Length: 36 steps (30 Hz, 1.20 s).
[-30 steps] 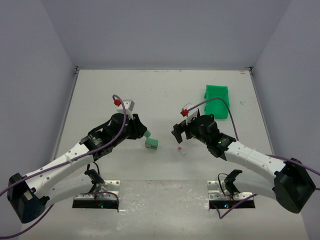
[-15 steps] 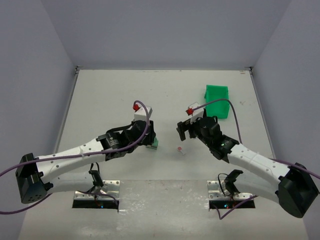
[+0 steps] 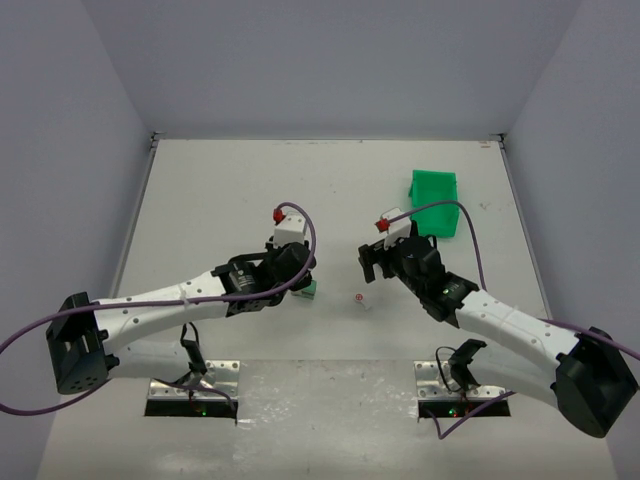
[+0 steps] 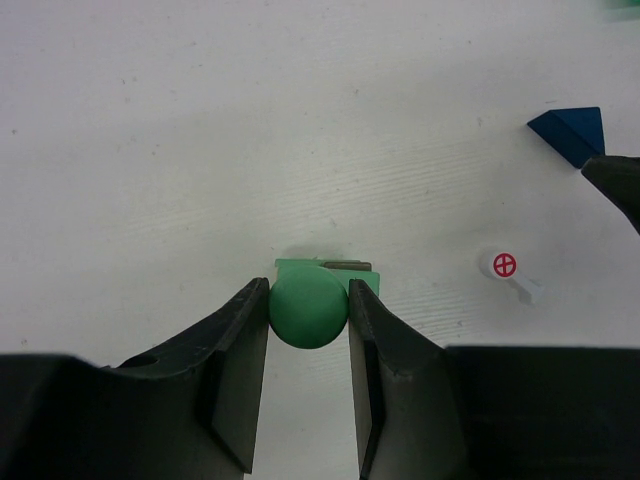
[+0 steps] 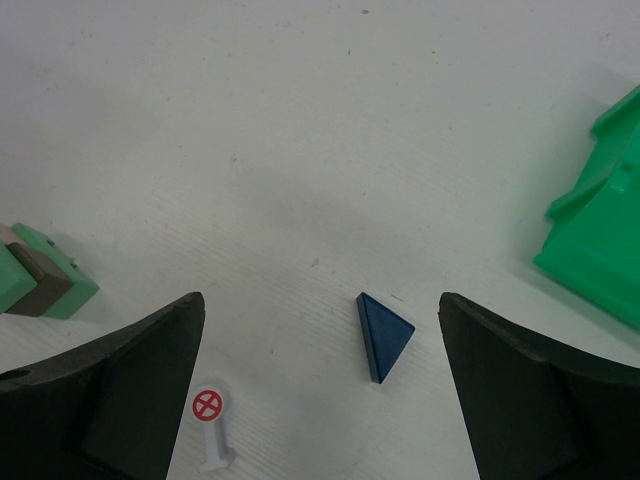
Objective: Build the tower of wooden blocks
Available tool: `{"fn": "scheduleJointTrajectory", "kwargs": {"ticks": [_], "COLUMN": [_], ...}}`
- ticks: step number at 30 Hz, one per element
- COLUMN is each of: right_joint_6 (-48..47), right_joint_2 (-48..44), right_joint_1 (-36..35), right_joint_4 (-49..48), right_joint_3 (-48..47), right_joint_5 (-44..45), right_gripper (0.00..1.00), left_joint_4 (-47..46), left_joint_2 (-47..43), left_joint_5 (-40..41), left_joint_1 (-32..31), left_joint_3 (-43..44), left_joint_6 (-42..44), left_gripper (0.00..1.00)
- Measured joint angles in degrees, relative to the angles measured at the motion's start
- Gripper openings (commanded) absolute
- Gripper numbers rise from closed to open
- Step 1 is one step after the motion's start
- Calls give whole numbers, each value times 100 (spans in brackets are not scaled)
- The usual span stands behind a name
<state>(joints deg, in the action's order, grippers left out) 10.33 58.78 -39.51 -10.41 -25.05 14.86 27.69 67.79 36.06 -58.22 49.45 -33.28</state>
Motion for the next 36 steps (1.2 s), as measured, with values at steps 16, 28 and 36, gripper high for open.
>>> {"fn": "scheduleJointTrajectory", "kwargs": {"ticks": [16, 28, 36], "right_joint_6": [-4, -8, -24], "right_joint_2": [13, 44, 44], "right_joint_1": [0, 0, 0], "right_joint_4": [3, 2, 4], "right_joint_3": [2, 2, 2], "right_joint_5": [27, -8, -1], "right_gripper": [99, 99, 99], "left_joint_4": [44, 43, 28], "left_joint_2": [146, 199, 257], "left_joint_5": [36, 32, 15], "left_joint_1": [0, 0, 0], "left_joint_3": [7, 5, -52], "left_joint_6": [-20, -20, -24], "left_gripper": [2, 6, 6]}}
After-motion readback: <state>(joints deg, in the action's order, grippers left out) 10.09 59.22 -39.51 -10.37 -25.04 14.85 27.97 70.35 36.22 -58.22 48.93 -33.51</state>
